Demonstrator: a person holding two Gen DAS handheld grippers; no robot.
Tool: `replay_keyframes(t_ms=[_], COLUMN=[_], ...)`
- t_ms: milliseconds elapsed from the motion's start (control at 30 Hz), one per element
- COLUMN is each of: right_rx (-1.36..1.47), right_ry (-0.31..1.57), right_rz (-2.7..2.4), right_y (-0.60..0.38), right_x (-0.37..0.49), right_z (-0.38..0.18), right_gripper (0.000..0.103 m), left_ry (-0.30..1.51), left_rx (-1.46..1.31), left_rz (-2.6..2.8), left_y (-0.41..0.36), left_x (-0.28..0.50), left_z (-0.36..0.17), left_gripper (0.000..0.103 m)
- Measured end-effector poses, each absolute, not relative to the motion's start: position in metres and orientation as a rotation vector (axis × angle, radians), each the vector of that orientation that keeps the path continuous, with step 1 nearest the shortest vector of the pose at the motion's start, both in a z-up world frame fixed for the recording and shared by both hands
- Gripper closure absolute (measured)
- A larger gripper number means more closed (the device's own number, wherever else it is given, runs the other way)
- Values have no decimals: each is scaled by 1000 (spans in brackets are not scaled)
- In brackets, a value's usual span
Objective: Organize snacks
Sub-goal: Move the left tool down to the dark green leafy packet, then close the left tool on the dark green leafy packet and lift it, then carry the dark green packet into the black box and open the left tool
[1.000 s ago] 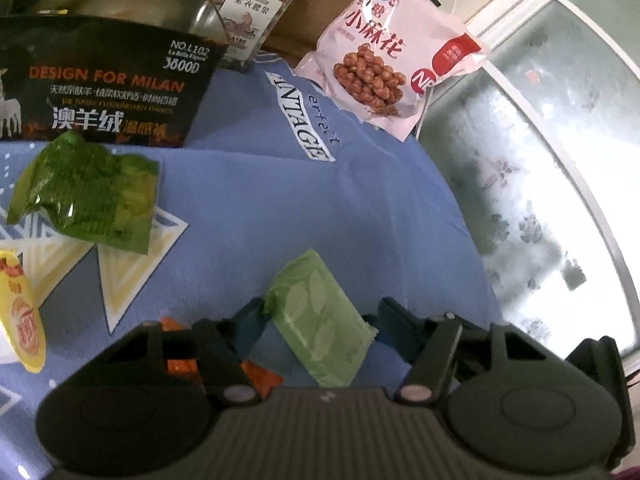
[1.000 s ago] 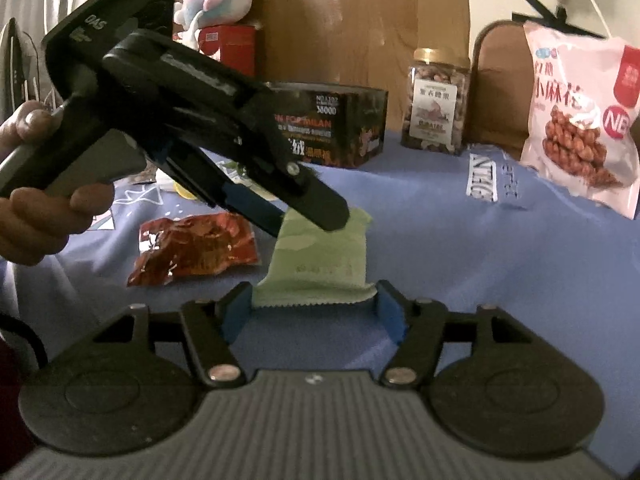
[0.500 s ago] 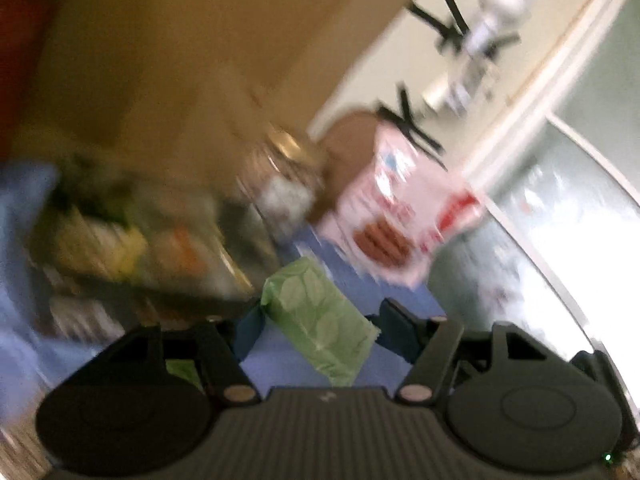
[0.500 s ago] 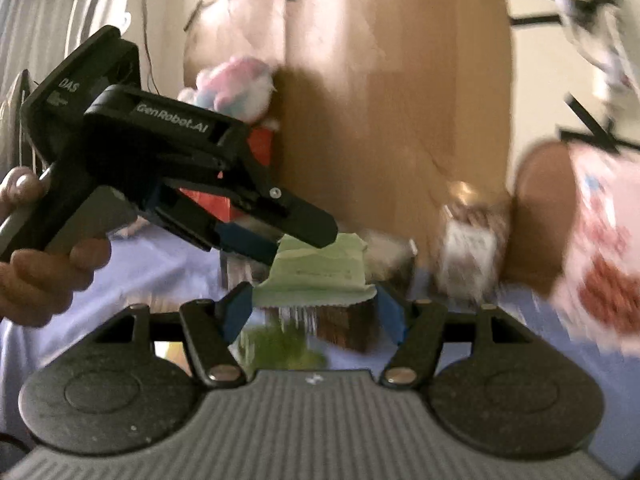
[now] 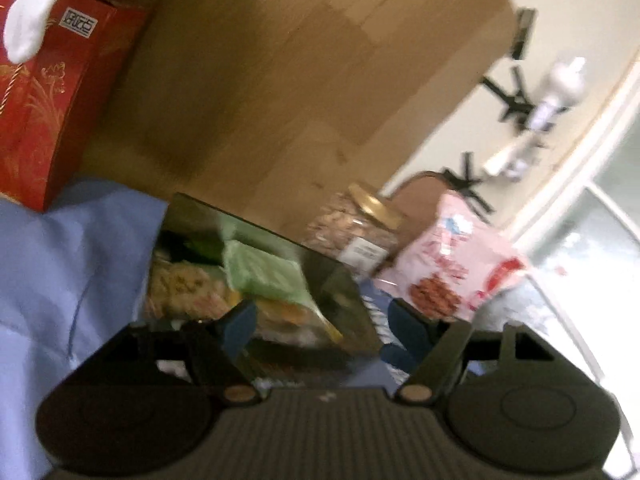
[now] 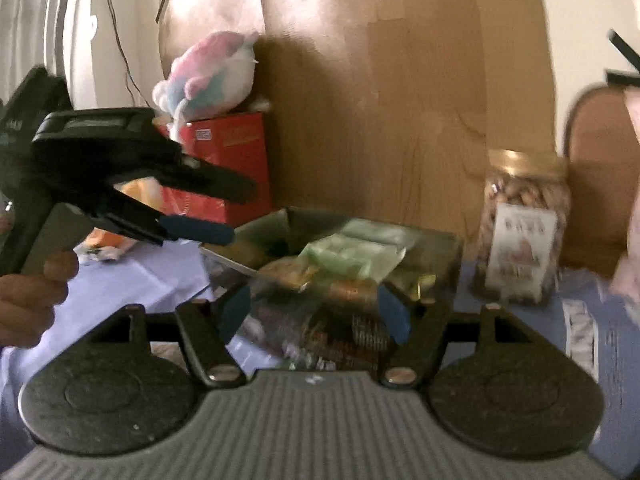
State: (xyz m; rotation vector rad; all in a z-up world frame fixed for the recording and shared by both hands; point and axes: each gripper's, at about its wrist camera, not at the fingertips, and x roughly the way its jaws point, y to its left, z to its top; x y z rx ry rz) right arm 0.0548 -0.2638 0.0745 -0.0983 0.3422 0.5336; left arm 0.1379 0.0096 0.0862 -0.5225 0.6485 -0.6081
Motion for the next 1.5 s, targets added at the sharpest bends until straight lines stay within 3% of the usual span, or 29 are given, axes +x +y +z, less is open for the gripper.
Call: replay_keyframes(t_ms=[233,333,500,600,767,833,900,1233,1500], right_rx=[-81,87,346,416,446,479,507,513,404], right_ry=[471,571,663,692,679,674,667,543,480], right_rz=[509,509,507,521,514,518,512,574,645], right_y=[-271,-284,-305,-303,-303,-309,-317,-333,-299], right_x=[48,59,80,85,79,76,74,34,61], right_z=[46,35,18,13,9,6,3,31,77], right_gripper=[32,35,59,67,71,73,78,80,80], left_ry=[743,848,960,975,1029,1026,1022,907,774], left_rx=[-491,-504,-491,-501,-481,-439,-419,-393,-413], left_rz=[-639,-613,-569,-586,-638,-652,-655,-710,-680], left_y=[-3,-12,-20,-25,-51,-66,-78,-86,-49], left_x=[116,129,144,150,156,153,149,111,121], left_z=[59,36,9,6,0,3,3,42,89], left_gripper=[27,27,28,28,48,58,61,64,63])
